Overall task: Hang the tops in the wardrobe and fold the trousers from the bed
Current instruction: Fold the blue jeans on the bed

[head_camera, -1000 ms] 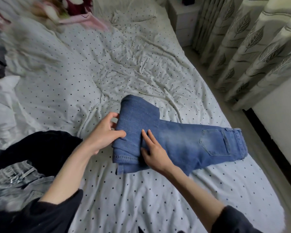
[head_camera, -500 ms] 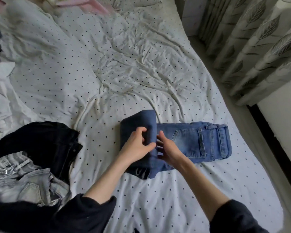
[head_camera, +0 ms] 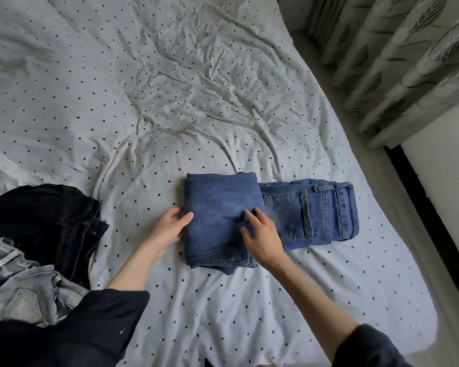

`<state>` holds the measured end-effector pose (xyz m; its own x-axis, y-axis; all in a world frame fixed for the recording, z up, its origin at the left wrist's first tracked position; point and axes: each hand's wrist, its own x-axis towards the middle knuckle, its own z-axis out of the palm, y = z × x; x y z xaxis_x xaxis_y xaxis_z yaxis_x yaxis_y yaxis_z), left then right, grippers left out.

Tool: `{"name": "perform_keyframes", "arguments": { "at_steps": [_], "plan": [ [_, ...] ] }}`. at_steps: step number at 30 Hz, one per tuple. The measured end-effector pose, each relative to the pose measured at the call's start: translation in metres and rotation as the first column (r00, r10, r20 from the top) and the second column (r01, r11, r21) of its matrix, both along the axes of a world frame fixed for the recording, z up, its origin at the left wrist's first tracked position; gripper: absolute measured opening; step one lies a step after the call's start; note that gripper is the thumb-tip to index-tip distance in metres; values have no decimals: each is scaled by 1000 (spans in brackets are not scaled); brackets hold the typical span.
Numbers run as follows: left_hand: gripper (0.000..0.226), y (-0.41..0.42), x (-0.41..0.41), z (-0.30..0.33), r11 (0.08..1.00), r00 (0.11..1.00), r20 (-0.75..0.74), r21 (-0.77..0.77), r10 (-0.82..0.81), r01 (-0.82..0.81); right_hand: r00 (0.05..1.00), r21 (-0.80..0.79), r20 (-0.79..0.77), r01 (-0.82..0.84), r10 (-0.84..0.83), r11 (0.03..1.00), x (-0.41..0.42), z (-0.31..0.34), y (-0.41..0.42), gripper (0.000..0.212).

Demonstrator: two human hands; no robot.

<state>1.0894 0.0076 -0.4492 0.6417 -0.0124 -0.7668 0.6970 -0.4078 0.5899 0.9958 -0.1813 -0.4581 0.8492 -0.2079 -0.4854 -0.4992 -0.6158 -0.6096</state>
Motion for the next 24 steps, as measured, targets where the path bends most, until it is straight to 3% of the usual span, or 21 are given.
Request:
{"name": "perform_keyframes", "arguments": {
  "at_steps": [3, 7, 16, 19, 24],
  "plan": [
    [46, -3, 2, -9, 998, 1000, -17, -61, -11, 10, 1000, 68, -25, 10, -8, 998, 0, -4, -2, 49],
    [53, -4, 2, 1, 994, 994, 80, -81, -70, 77, 980, 458, -84, 197, -178, 867, -4, 2, -10, 47],
    [45, 10, 36, 88, 980, 908, 371, 46, -196, 193, 994, 664, -98, 98, -44, 742, 38, 29, 28, 48],
    [42, -22, 17, 93, 957, 855, 431, 96, -289, 275, 979, 687, -148, 203, -139, 698, 25, 33, 5, 41],
    [56, -87, -24, 74, 833, 674, 489, 322, -553, 450, 871, 739, -234, 447, -431, 504, -20, 36, -51, 24]
  ]
}}
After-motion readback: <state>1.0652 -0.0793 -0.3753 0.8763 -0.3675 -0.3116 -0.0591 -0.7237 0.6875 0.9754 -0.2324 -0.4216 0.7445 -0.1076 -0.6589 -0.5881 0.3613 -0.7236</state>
